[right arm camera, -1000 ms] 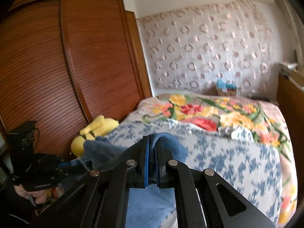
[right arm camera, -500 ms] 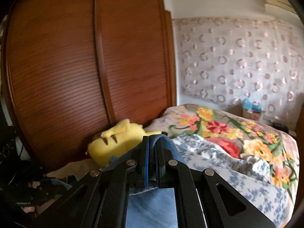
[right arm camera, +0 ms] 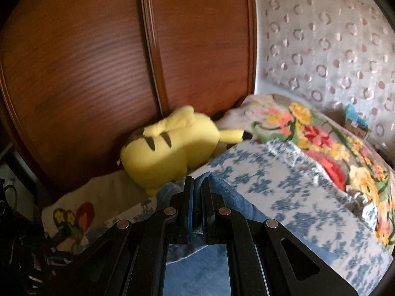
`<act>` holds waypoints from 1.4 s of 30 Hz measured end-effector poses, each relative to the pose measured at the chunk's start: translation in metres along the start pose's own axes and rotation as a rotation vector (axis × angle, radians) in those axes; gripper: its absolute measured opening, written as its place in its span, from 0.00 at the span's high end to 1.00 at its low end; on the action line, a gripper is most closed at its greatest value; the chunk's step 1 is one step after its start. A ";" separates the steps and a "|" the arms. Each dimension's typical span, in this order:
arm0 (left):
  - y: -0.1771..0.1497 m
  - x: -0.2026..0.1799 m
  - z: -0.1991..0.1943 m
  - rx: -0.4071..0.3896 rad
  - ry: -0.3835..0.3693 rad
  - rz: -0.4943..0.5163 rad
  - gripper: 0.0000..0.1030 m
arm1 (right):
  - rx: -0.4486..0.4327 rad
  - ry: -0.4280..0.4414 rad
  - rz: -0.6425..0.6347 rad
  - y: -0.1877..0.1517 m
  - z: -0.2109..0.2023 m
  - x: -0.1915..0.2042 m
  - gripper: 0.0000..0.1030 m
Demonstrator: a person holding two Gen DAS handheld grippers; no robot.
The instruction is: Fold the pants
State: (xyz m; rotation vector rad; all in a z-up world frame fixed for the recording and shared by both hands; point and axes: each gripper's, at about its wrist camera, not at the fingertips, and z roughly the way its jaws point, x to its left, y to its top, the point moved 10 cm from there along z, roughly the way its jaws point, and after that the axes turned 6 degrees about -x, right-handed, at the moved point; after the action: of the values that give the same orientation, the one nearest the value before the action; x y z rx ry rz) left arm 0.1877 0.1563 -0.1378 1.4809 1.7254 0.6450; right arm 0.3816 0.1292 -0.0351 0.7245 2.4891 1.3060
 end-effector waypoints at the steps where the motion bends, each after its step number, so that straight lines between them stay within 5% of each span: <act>1: -0.002 0.002 0.002 0.009 0.001 -0.002 0.90 | 0.011 0.005 0.001 0.001 0.005 0.001 0.95; 3: -0.005 0.007 0.006 0.018 0.018 -0.011 0.90 | 0.033 0.015 0.003 0.002 0.014 0.000 0.95; 8: 0.000 0.012 0.008 0.013 0.041 -0.030 0.82 | 0.002 -0.015 -0.028 0.012 0.008 -0.009 0.69; 15: 0.021 0.016 0.002 -0.040 0.076 -0.002 0.51 | -0.073 -0.076 0.002 0.017 -0.053 -0.049 0.61; 24: 0.043 0.004 0.019 -0.050 0.087 0.041 0.50 | -0.090 -0.186 0.070 -0.020 -0.127 -0.093 0.57; 42: 0.059 -0.067 0.046 -0.048 0.017 0.153 0.50 | -0.096 -0.294 0.107 -0.082 -0.233 -0.023 0.49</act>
State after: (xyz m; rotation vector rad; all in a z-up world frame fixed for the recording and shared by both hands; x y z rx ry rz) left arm 0.2621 0.0988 -0.1033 1.5880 1.6087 0.7758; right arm 0.2766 -0.0857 0.0305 0.9620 2.1677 1.2413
